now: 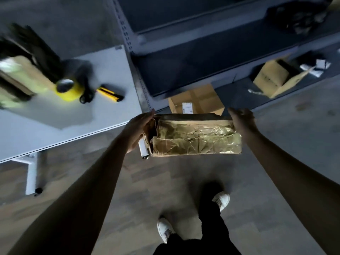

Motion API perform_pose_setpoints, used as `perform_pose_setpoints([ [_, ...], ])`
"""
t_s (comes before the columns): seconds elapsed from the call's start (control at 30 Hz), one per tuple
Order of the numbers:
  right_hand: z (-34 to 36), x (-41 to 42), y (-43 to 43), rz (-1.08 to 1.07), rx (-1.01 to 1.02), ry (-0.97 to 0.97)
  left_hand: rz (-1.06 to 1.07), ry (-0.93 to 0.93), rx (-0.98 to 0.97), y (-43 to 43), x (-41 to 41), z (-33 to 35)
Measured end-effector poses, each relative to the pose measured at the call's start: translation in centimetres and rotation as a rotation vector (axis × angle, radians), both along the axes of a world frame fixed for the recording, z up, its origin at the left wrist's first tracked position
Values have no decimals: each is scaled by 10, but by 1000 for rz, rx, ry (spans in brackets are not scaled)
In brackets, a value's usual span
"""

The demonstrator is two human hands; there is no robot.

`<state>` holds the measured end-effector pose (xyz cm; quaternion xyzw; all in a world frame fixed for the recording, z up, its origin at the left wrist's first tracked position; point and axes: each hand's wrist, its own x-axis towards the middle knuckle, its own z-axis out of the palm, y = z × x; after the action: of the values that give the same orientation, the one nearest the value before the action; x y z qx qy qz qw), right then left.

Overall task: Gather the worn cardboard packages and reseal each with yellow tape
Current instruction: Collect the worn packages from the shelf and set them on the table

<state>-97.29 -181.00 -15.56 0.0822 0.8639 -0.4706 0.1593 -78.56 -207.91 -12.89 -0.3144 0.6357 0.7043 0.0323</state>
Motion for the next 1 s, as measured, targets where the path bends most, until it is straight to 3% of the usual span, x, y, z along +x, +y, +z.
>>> perform_pose_setpoints([
  [0.17,50,29,-43,77,14,137,38,144,52,-37,53,30],
  [0.3,59,18,-50,91,7,192,-28,230,9,-39,73,46],
  [0.4,104,36,-58,133,7,225,-64,359,-37,-40,79,59],
  [0.6,149,53,-69,164,-109,244,-26,564,-99,-55,87,112],
  [0.83,170,74,-105,366,-241,263,168,549,-305,-67,99,148],
  [1.0,175,88,-156,514,-327,227,368,418,-389,-88,123,154],
])
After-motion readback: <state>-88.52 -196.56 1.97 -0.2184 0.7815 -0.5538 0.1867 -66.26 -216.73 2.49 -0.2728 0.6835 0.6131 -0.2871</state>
